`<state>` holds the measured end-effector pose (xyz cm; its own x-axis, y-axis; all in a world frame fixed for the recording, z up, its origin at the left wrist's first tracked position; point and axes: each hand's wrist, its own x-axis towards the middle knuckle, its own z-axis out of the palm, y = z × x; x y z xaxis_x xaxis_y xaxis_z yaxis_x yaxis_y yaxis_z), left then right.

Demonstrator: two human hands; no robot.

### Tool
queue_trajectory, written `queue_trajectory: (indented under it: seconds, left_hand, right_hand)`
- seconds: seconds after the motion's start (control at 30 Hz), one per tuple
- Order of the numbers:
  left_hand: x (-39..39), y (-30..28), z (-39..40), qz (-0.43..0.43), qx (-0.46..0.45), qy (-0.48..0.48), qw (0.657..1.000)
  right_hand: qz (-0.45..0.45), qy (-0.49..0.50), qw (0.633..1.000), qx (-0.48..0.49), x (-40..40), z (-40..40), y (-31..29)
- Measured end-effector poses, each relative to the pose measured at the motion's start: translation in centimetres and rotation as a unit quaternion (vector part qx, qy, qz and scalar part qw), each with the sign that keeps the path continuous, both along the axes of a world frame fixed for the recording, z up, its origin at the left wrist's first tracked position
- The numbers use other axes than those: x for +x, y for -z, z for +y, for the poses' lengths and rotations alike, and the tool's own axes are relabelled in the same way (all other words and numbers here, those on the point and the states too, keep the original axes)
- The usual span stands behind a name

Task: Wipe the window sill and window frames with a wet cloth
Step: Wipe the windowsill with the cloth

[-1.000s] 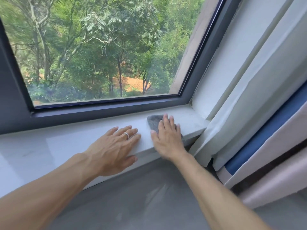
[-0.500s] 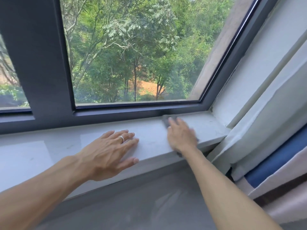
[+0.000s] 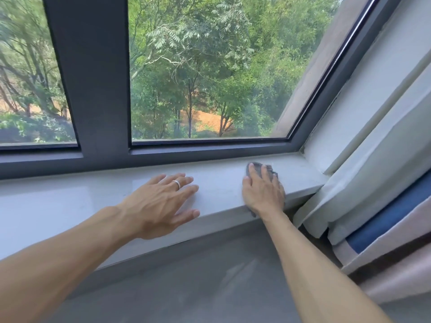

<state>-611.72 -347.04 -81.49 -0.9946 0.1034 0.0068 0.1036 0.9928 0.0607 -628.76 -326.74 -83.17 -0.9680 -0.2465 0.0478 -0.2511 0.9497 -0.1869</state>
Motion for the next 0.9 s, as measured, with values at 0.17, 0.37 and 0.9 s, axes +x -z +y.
queue_trajectory:
  seconds: [0.17, 0.37, 0.9]
  left_hand:
    - [-0.1, 0.0, 0.3, -0.003, 0.002, -0.013, 1.000]
    - [1.0, 0.0, 0.5, -0.013, -0.014, 0.006, 1.000]
    - [2.3, 0.0, -1.4, -0.069, -0.006, 0.027, 0.997]
  right_hand:
    - [0.086, -0.170, 0.980, -0.054, 7.8, -1.4, 2.4]
    - [-0.066, 0.208, 0.895, -0.388, 6.3, -2.7, 1.2]
    - [-0.055, 0.094, 0.992, -0.065, 11.7, -4.8, 0.9]
